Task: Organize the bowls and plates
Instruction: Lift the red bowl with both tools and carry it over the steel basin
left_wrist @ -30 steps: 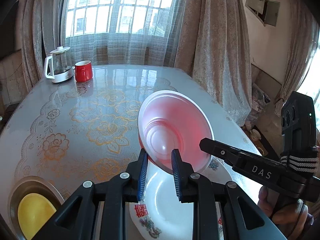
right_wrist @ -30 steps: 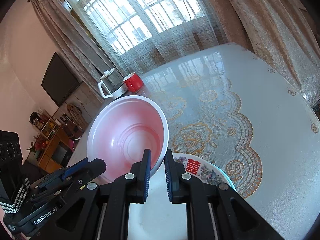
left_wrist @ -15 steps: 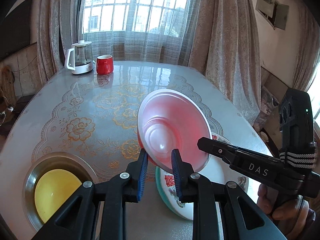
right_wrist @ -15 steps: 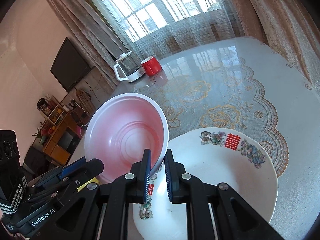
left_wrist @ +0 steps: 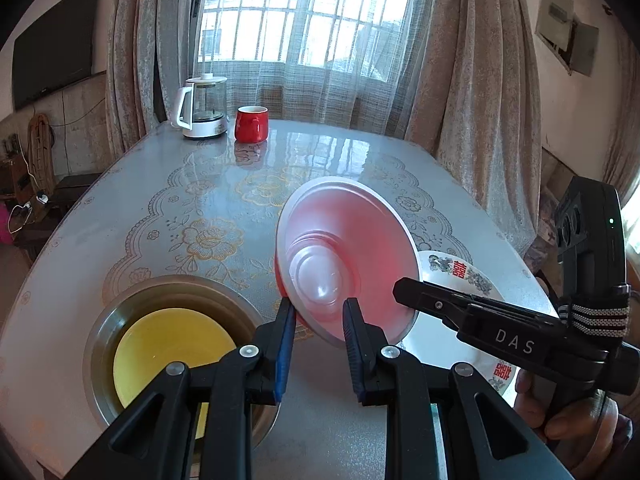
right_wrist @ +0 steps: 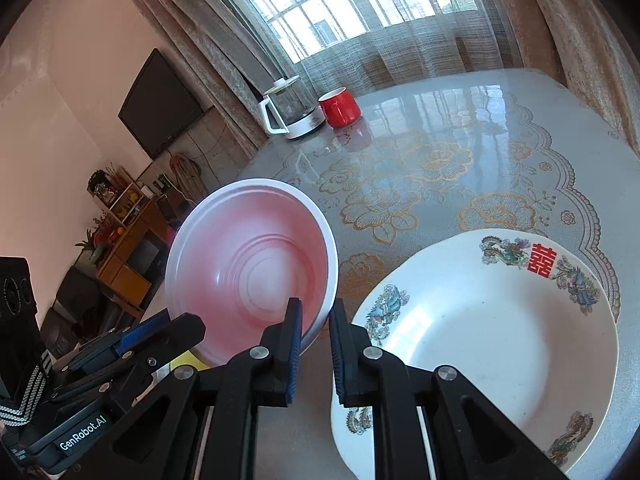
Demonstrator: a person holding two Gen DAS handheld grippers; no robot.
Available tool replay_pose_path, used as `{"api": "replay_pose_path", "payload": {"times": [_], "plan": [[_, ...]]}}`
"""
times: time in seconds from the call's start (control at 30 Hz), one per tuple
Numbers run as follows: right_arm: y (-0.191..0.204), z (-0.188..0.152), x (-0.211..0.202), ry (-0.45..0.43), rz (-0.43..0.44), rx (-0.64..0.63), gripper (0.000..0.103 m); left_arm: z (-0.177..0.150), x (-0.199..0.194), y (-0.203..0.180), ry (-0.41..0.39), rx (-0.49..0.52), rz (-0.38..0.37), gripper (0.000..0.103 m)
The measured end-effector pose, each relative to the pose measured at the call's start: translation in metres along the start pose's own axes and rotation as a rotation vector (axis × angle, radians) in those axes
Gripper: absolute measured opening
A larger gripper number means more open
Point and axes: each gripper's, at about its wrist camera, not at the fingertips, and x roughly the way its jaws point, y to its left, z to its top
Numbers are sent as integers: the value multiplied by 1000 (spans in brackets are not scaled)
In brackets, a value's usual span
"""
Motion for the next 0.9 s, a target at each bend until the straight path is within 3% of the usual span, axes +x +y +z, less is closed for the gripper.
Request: {"api": "replay_pose_path", "payload": {"times": [0.57,0.9], "plan": [[67,-7,35,51,98,-97,13,-22,-33,67,-8,-84,80,24],[97,-17,47,82,152,-143,13,-35,-51,106,-1,-158,48,24]]}}
